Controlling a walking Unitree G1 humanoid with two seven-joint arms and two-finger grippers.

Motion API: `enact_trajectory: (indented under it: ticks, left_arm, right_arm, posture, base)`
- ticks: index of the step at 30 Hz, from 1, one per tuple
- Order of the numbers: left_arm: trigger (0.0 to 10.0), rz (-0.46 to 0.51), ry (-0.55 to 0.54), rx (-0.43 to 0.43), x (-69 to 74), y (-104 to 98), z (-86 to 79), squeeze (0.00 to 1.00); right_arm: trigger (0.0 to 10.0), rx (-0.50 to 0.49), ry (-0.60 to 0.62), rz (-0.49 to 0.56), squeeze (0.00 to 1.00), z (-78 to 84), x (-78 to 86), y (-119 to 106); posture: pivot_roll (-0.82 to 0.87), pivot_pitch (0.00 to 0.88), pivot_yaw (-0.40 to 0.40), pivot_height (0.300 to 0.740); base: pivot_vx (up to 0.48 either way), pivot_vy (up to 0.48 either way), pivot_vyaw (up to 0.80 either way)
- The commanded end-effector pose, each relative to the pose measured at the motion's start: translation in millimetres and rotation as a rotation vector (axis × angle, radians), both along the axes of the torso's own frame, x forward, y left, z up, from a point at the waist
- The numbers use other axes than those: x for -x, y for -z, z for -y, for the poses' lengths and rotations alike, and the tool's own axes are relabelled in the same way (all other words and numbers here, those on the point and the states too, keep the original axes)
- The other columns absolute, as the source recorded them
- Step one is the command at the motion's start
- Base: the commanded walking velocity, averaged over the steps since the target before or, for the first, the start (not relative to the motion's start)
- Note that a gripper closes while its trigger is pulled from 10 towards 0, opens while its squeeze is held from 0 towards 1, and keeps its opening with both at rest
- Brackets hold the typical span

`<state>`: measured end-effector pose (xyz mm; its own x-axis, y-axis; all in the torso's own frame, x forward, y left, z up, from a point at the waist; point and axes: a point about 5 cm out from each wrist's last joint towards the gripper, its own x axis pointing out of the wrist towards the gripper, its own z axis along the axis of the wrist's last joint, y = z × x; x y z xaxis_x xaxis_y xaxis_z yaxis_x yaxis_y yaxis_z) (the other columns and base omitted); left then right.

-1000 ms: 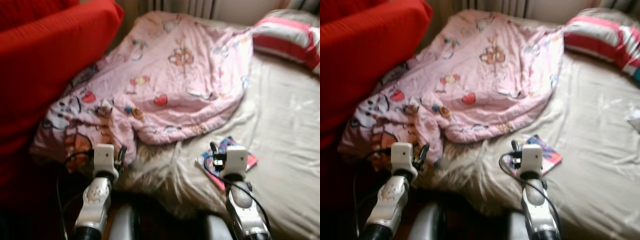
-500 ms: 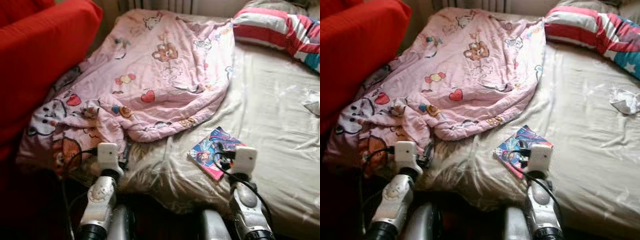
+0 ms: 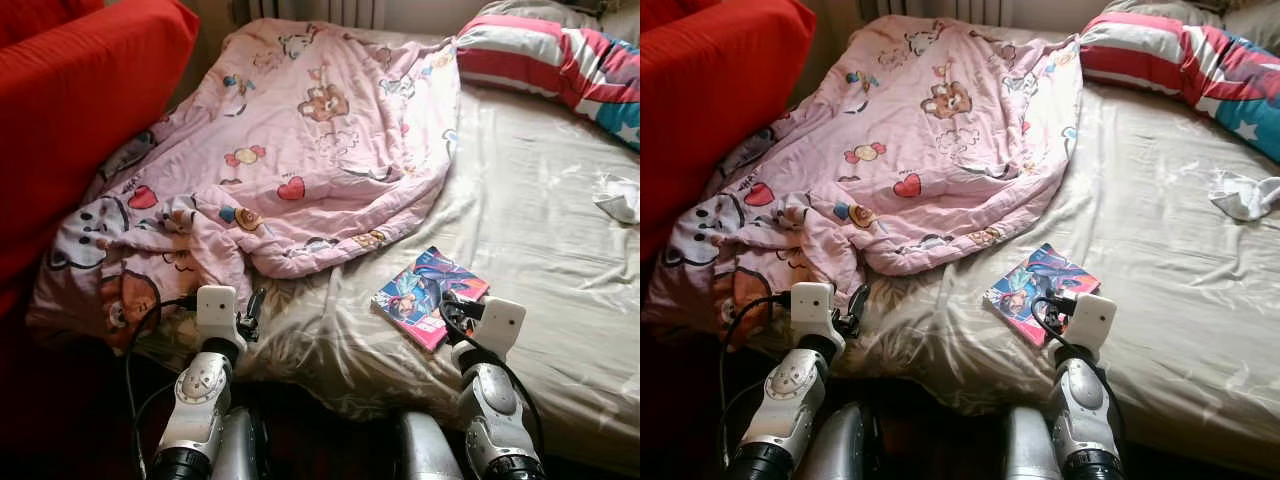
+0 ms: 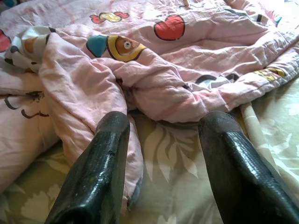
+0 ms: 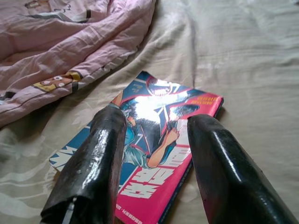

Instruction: Clean up the room

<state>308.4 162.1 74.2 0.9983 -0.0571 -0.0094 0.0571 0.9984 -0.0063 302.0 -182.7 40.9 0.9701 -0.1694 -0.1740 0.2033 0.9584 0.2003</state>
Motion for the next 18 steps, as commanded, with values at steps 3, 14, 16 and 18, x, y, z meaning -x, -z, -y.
enact_trajectory:
  ticks: [3,14,16,18]
  left_arm:
    - [10.0,-0.017,-0.002,0.006,2.5,2.5,-2.8,0.0]
    - [10.0,-0.018,-0.003,-0.007,6.0,1.5,-6.3,0.0]
    - [10.0,-0.017,-0.004,-0.008,6.9,1.4,-7.1,0.0]
    - [10.0,-0.022,-0.009,-0.015,9.6,1.8,-10.7,0.0]
  right_arm:
    - [10.0,-0.008,0.002,-0.011,0.0,0.1,-0.7,0.9]
    - [10.0,-0.028,0.008,0.003,0.0,-1.7,0.7,2.0]
    - [10.0,-0.029,0.008,0.003,0.0,-2.5,1.5,2.5]
    - [10.0,-0.063,0.017,-0.006,0.0,-4.5,2.6,5.2]
  posture:
    - [-0.1,0.211,0.025,0.595]
    - [-0.08,0.249,0.03,0.57]
    - [-0.08,0.252,0.031,0.57]
    - [-0.07,0.262,0.037,0.57]
  base:
    - [0.0,0.0,0.0]
    - [0.0,0.0,0.0]
    - [0.0,0.0,0.0]
    - [0.0,0.0,0.0]
